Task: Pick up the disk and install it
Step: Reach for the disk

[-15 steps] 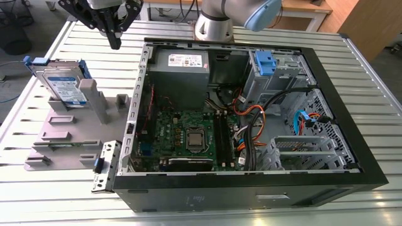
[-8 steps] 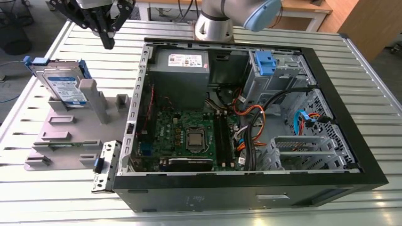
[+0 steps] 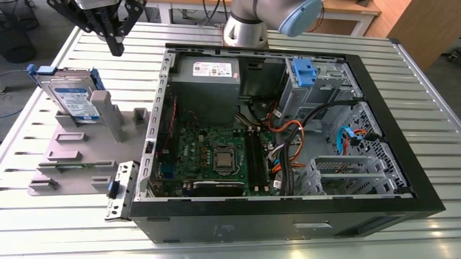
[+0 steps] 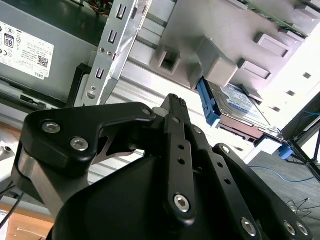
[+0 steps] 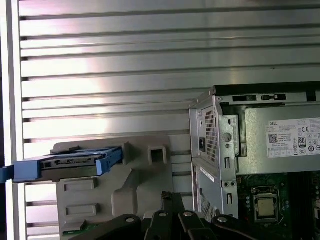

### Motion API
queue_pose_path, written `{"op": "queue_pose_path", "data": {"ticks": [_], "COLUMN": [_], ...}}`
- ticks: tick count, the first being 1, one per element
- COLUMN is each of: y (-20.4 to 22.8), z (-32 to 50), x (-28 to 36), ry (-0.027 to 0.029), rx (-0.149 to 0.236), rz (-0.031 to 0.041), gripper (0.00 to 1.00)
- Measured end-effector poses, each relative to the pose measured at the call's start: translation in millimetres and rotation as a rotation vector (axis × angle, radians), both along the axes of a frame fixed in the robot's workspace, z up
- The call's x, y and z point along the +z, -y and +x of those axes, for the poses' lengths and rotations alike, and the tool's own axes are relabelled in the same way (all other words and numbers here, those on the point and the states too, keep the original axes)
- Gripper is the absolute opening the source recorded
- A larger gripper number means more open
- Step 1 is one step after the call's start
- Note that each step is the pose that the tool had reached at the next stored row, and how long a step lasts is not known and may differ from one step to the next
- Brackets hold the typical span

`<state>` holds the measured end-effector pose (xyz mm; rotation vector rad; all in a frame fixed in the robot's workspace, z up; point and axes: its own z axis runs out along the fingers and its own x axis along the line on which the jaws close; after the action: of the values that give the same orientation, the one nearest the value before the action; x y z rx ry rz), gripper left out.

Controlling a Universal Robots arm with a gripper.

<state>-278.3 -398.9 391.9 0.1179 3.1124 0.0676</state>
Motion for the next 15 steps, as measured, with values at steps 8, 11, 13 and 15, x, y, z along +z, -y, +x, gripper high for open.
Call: {"op": "queue_pose_path", "data": {"ticks": [8,11,13,15], "y": [0.0,0.0,0.0,0.0], "z": [-13.0,-18.0,-21.5,-24.9], "x": [-0.2,-0.2,-0.2,-0.3], "ry": [0.0,0.0001,0.0,0.0], "rx": [0.0,0.0,0.0,0.0], "rz": [0.0,0.0001,0.0,0.0], "gripper": [0.11,0.11,0.11,0.11]}}
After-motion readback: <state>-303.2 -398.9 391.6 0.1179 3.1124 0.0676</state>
